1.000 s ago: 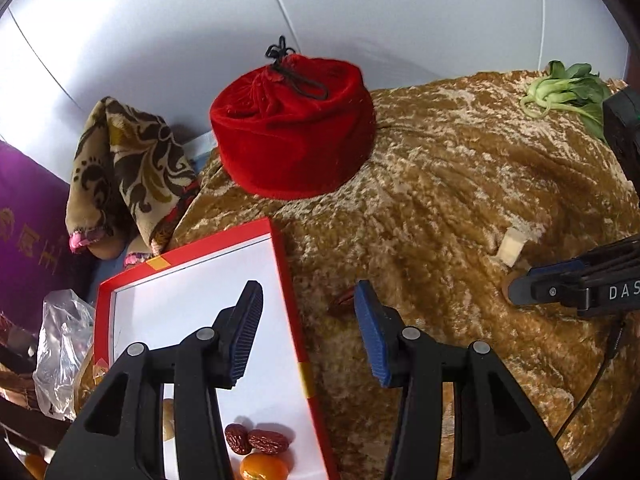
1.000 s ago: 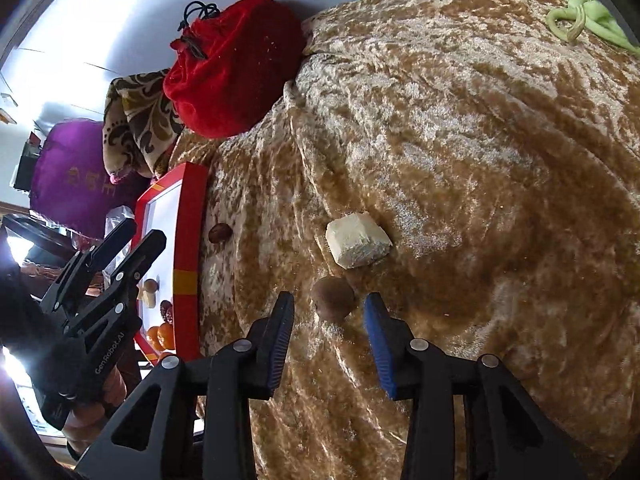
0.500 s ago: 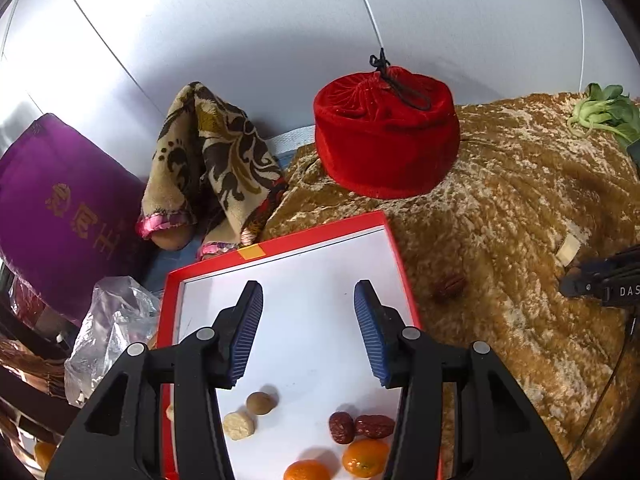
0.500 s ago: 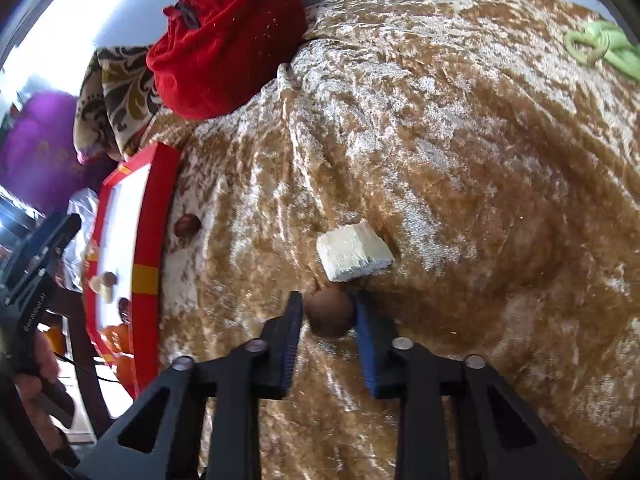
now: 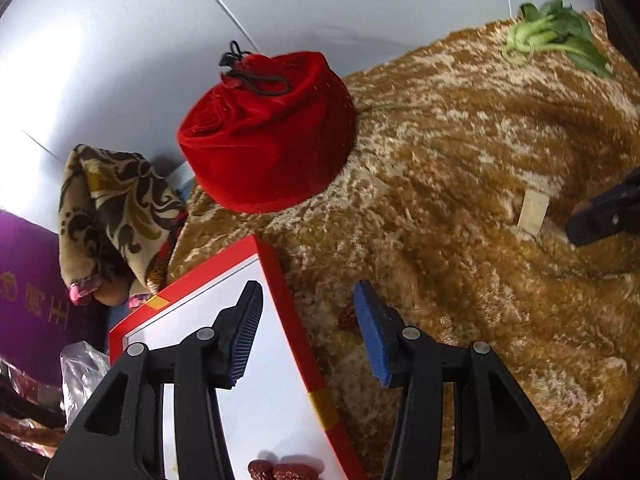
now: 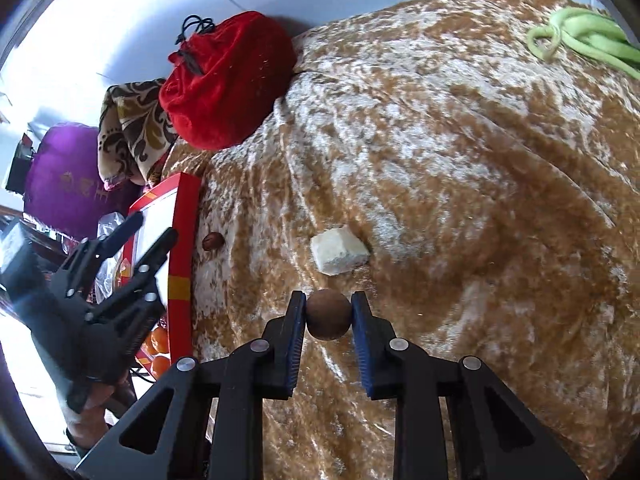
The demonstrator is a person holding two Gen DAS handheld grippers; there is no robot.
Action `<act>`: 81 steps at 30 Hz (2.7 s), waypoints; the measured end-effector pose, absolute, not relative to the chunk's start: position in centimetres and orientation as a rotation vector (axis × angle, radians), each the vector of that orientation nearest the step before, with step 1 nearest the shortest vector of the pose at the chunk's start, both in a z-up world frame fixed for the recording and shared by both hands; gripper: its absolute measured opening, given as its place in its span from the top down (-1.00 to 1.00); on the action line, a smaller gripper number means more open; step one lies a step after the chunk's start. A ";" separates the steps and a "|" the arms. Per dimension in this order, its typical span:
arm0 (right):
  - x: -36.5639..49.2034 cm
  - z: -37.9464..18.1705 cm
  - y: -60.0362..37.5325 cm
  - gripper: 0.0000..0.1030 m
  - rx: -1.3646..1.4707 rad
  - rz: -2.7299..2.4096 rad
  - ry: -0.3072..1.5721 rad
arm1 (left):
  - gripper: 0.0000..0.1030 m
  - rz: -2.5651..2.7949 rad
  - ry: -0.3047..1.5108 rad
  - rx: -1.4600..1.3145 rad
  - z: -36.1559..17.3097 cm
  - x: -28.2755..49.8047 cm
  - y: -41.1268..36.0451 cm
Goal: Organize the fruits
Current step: 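Grasp a red date with the left tool while the right tool holds the nut, then drop the date on the tray with the left tool while the right tool releases its nut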
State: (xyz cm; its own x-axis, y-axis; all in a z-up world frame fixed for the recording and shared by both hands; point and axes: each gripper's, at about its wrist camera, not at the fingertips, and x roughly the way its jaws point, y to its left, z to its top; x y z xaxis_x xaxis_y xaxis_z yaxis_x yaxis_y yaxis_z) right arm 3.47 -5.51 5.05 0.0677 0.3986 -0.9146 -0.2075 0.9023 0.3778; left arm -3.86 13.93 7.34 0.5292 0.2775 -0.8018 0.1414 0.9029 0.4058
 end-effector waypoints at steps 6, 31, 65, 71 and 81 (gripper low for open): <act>3.5 5.0 -5.7 0.55 0.175 0.464 1.439 | 0.10 0.040 1.051 0.463 5.8 -3.9 14.0; 3.5 5.2 -6.1 0.55 0.198 0.451 1.432 | 0.70 -0.084 1.149 0.288 4.1 -3.0 14.5; 4.3 7.3 -9.3 0.54 0.266 0.407 1.367 | 0.71 -0.039 0.891 0.233 12.8 -10.2 0.6; 4.1 7.4 -8.9 0.54 0.273 0.421 1.368 | 0.71 -0.023 0.878 0.221 13.4 -10.3 1.4; 3.8 7.7 -8.4 0.54 0.280 0.447 1.358 | 0.70 0.000 0.862 0.209 13.9 -10.6 2.5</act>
